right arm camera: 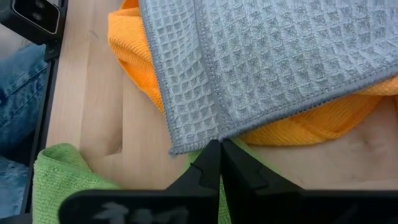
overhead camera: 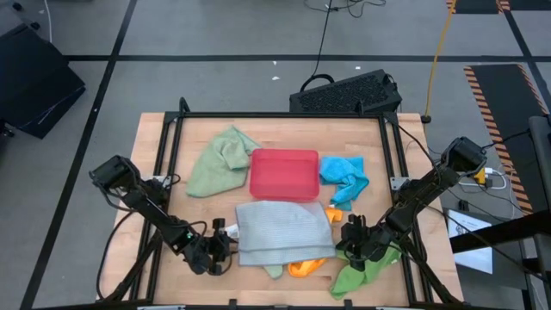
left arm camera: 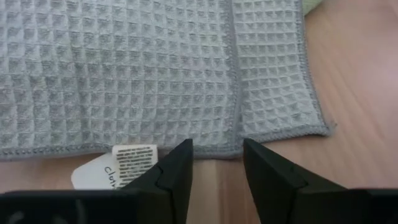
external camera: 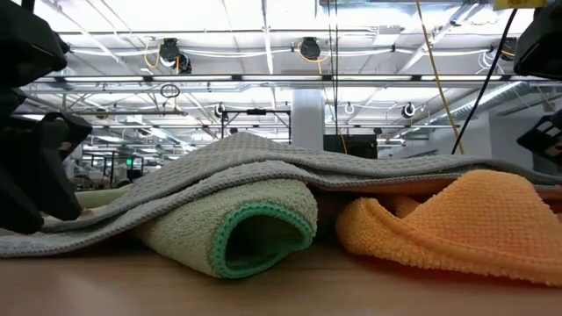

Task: Fold microfiber towels
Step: Fold the gray microfiber cloth

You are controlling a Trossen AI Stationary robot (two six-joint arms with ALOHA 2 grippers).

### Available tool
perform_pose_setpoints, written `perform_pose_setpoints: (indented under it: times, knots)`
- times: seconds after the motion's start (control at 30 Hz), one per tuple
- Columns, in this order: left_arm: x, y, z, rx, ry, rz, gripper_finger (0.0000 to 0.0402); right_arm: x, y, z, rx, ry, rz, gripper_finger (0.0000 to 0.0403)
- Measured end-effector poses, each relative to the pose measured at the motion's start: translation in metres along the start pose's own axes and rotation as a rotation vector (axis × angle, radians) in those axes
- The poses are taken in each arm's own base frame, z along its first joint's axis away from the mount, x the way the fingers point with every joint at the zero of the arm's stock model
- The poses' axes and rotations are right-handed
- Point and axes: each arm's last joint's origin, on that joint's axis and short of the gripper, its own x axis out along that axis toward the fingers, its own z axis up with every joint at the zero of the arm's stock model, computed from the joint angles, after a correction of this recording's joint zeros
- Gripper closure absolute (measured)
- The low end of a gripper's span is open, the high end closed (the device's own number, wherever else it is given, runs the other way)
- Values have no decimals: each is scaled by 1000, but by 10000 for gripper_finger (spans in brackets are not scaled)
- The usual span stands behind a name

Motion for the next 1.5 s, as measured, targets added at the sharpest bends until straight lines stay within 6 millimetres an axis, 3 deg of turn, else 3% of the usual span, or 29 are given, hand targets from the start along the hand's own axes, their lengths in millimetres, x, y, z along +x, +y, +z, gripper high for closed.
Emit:
perform_pose_setpoints:
  times: [0.37, 0.5, 0.83, 1.0, 1.3, 1.5]
  knots:
    - [5, -4, -5, 5, 6, -17, 394, 0, 1, 1, 7, -16, 12, 403]
    - [-4, -6, -2, 34, -27, -16, 397, -1, 4, 3, 16, -27, 37, 403]
    - [-30, -6, 28, 15, -158, -54, 400, -18, 8, 14, 81, -81, 111, 403]
    - [-40, -16, 41, 68, -204, -102, 400, -19, 10, 12, 115, -62, 132, 403]
    - [-48, -27, 37, 73, -181, -176, 401, -20, 11, 9, 132, -21, 156, 403]
    - [-38, -30, 29, 74, -127, -201, 401, -20, 11, 9, 133, -19, 154, 403]
